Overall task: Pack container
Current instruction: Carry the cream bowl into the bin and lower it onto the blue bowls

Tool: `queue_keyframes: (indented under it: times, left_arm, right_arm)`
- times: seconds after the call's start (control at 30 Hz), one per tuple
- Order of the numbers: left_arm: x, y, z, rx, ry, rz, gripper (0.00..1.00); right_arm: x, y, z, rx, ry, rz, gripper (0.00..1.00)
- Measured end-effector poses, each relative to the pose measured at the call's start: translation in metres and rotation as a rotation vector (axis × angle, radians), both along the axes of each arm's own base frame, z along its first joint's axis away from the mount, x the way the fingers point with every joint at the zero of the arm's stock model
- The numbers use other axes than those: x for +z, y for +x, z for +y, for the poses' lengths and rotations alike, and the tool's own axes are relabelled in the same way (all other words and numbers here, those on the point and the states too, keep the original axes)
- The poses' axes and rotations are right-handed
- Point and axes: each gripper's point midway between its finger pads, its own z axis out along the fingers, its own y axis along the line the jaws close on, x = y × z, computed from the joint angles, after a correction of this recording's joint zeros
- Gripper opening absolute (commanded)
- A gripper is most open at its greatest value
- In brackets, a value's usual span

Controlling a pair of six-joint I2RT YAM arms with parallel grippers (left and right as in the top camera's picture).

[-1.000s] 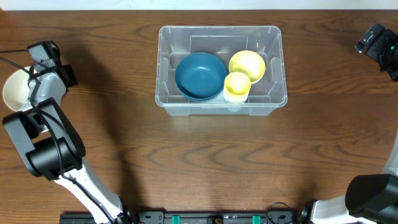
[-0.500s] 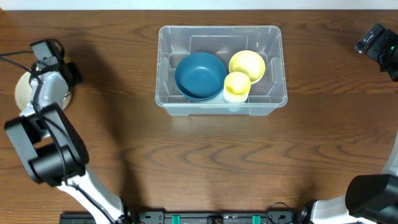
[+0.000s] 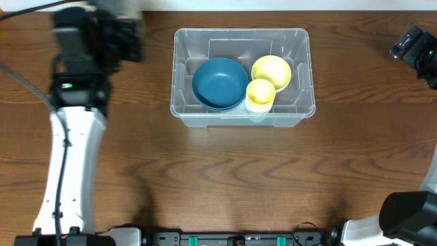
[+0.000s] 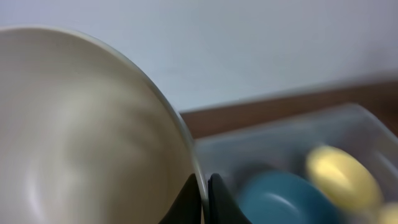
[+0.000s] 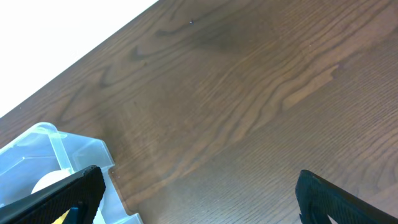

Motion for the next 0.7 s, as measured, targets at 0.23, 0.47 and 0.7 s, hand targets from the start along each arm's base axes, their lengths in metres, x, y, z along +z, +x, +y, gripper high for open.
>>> queue_keyframes:
  times: [0.23, 0.47, 0.7]
  left_arm:
    - [-0.061, -0.033, -0.119, -0.372, 0.126, 0.122, 0.06]
    - [-0.104, -0.044, -0.165, -0.506, 0.179, 0.191, 0.06]
    - [-0.145, -0.047, -0.179, -0.545, 0.202, 0.283, 0.06]
  right_arm:
    - [0.0, 0.0, 0.0, 0.0, 0.0, 0.0, 0.99]
    - [0.0, 0.0, 0.0, 0.0, 0.0, 0.0, 0.99]
    - [0.0, 0.0, 0.0, 0.0, 0.0, 0.0, 0.99]
